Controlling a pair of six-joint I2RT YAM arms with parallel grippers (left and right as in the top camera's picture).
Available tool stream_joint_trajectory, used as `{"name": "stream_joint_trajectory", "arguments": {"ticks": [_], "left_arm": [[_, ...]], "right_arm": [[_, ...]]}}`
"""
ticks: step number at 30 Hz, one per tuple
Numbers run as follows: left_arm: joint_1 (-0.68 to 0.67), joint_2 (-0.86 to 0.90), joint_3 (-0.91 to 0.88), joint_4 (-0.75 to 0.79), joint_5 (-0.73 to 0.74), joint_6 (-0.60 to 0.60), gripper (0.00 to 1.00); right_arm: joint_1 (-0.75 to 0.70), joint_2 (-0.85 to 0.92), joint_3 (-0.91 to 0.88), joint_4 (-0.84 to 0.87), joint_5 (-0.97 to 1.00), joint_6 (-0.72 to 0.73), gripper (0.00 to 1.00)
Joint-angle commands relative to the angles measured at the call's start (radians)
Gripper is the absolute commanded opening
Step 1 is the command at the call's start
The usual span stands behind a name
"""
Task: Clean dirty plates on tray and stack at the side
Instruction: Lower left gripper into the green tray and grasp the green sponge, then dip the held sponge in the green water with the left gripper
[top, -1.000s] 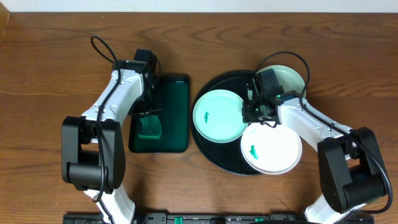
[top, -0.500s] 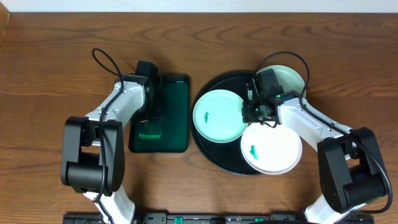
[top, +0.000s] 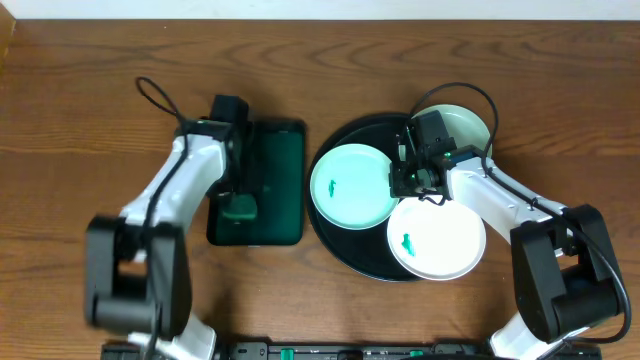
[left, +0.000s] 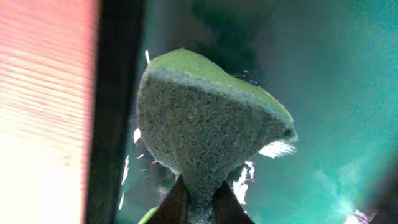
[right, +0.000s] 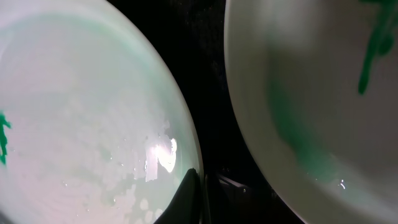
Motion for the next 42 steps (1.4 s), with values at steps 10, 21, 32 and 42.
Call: {"name": "stream_joint_trajectory", "arguments": {"ticks": [10,21,32,42], "left_arm": [[-0.033,-0.338,0.011,0.023,-0.003,0.058,0.07],[-0.129,-0.157,0.007,0.055,-0.006,0.035,0.07],[-0.129,0.117,0.007,0.183,-0.006,-0.010,0.07],[-0.096,0.010,0.022,0.175,-0.037,-0.009,0.07]], "right_arm": [[0.000,0.018,-0.008,-0.002,0.021,0.006,0.01],[0.000,0.018,-0.008,-0.005,0.021,0.007,0.01],[0.000,0.018,-0.008,-0.004,0.021,0.007,0.01],[0.000,0.018,-0.008,-0.004,0.021,0.007,0.01]]}}
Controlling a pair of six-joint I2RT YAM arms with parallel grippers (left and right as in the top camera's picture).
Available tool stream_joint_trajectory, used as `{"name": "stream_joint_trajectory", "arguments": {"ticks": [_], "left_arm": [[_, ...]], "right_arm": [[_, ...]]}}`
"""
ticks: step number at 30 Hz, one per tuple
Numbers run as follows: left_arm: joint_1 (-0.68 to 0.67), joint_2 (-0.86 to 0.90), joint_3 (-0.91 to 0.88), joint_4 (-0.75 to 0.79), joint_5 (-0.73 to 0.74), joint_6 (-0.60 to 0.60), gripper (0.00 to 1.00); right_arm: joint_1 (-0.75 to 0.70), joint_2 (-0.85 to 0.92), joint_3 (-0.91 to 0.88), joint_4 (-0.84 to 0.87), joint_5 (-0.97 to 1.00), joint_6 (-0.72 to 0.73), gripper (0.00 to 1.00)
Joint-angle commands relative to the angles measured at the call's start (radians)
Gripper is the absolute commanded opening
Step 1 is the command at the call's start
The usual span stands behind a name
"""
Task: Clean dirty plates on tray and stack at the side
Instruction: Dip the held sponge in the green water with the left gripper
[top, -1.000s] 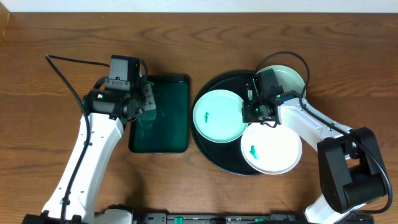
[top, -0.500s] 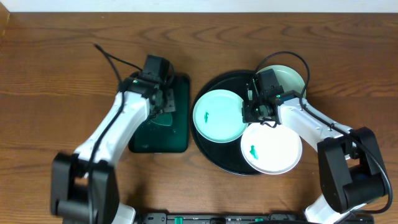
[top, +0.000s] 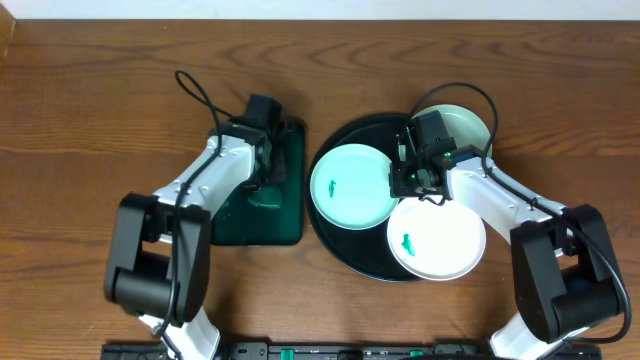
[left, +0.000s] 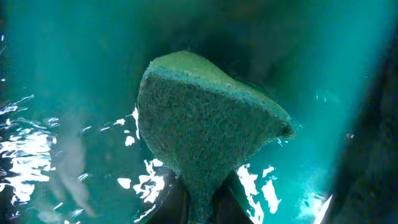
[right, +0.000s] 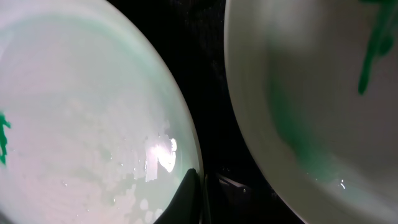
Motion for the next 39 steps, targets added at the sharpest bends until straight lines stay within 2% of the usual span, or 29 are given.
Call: {"name": "stream_joint_trajectory", "arguments": {"ticks": [1,9,14,19,33,39], "left_arm": [[0.024,-0.135,0.022,-0.008,-0.035,-0.006,0.07],[0.027,-0.449,0.021,-0.099,-0.035,-0.005,0.07],[0.027,-0.526,0.021,-0.121,-0.035,-0.006,0.07],[0.027,-0.513,0.019,-0.143,-0.035,-0.005,0.08],[0.027,-0.406,0.019,-0.128,-0.036,-0.006,0.07],[0.045,-0.364,0.071,-0.215,-0.038,-0.057,0.07]], "right_arm": [[0.000,0.018,-0.008,-0.004,0.021,0.007,0.01],[0.000,0.018,-0.008,-0.005,0.021,0.007,0.01],[-0.005,0.010,-0.003,-0.029,0.030,-0.005,0.01],[-0.026,-0.041,0.010,-0.075,0.066,-0.004,0.01],[-0.010,-0.042,0.008,-0.061,0.095,-0.004,0.01],[-0.006,-0.042,0.008,-0.053,0.088,-0.003,0.01]]}}
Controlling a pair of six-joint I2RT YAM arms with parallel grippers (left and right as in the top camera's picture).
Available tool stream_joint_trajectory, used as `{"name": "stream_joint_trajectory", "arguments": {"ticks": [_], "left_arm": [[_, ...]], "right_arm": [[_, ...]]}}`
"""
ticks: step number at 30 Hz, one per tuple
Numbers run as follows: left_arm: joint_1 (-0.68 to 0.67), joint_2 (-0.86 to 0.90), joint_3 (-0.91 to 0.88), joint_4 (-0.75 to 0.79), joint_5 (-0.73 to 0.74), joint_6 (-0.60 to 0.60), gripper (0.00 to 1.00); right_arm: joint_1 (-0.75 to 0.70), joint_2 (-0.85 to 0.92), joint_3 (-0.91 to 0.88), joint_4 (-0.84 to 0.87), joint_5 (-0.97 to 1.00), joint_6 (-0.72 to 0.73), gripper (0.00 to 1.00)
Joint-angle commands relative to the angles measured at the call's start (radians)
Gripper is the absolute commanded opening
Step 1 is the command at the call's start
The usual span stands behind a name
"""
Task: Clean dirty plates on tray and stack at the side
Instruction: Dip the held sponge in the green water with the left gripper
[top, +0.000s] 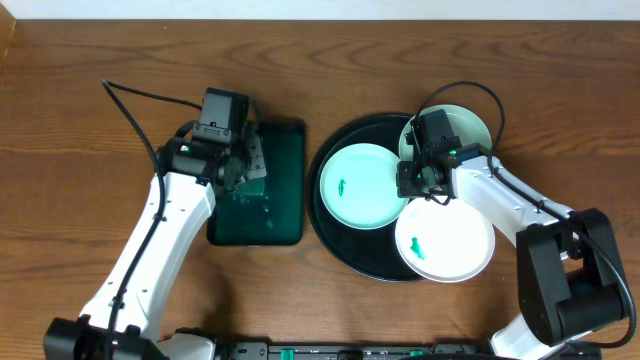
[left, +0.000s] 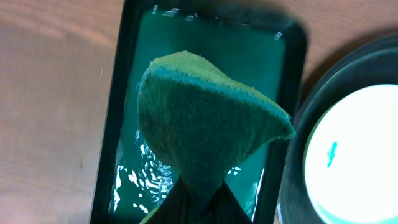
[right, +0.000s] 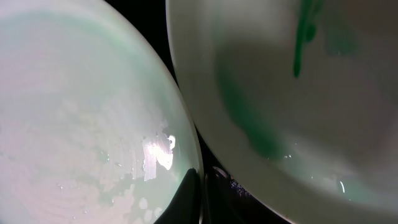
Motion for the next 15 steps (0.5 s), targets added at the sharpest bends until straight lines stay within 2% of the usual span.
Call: {"name": "stream_joint_trajectory", "arguments": {"ticks": [1,9,15], "left_arm": [[0.024,0.029,0.071,-0.047,-0.018,-0.038,0.07],[0.077,0.083,0.091,-0.117,-0.018,-0.016,0.07],[0.077,0.082,0.090,-0.137,-0.007,-0.059,0.07]], "right_arm": [[0.014,-0.023,0.000,0.006,0.023,-0.003,0.01],[0.020,-0.023,0.000,0.005,0.023,0.000,0.01],[0.021,-0.023,0.000,0.009,0.023,0.000,0.01]]}}
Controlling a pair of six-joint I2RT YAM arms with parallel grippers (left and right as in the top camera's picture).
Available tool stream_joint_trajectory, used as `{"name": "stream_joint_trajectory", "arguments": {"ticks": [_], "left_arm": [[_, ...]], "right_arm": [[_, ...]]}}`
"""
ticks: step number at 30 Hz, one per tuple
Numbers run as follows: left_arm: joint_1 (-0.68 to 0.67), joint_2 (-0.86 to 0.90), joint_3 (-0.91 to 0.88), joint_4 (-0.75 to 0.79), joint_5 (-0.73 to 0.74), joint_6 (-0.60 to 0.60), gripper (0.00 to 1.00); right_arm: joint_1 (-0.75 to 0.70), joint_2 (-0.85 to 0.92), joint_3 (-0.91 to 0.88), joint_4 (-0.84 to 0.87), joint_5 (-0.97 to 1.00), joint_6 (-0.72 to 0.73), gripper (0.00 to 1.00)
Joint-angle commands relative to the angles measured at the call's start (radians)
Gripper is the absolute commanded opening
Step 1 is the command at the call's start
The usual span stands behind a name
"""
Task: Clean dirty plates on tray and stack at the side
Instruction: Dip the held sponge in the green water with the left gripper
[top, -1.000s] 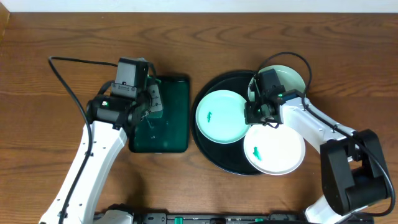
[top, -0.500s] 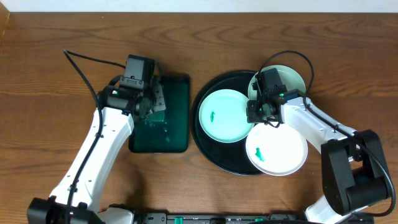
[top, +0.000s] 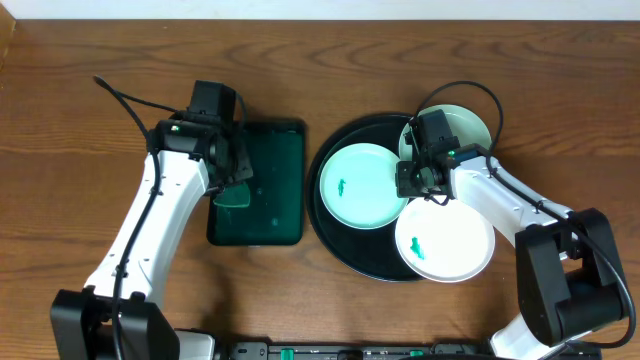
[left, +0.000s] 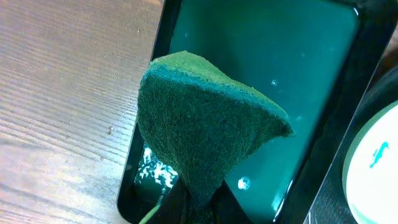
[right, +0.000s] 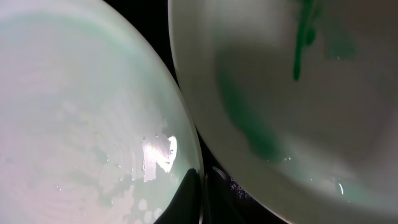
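Note:
A round black tray carries three plates. The mint plate at its left has a small green stain. My right gripper is shut on that plate's right rim; in the right wrist view the gripper pinches the mint plate. The white plate with a green smear lies at the front right, and a pale green plate at the back right. My left gripper is shut on a wet green sponge, held above the left rim of the basin.
The black rectangular basin holds green water and sits left of the tray. Bare wooden table lies left of the basin. The white plate lies close beside the gripped rim. Cables arch over both arms.
My left gripper has shifted a little to the left with the sponge, from over the basin's middle to over its left rim. The right gripper and the plates have not moved.
My left gripper held the sponge down in the basin near its front left, then in the water further back. Later it held the sponge raised above the basin. The right gripper stayed shut on the mint plate's rim, and the mint and white plates shifted slightly right.

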Motion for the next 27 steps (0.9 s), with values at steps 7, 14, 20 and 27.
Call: {"name": "stream_joint_trajectory", "arguments": {"ticks": [7,14,20,27], "left_arm": [[-0.001,-0.005,0.028,0.015,-0.002,-0.035,0.07],[-0.031,-0.004,0.008,0.018,-0.002,0.050,0.07],[-0.066,-0.004,0.008,0.031,-0.003,0.056,0.07],[-0.072,-0.004,0.008,0.034,-0.003,0.056,0.07]], "right_arm": [[0.011,-0.023,0.000,0.003,0.013,0.000,0.01],[0.011,-0.023,0.000,0.004,0.008,0.005,0.01],[0.011,-0.023,0.000,0.003,-0.010,0.011,0.01],[0.011,-0.023,0.000,0.003,-0.010,0.011,0.01]]}}
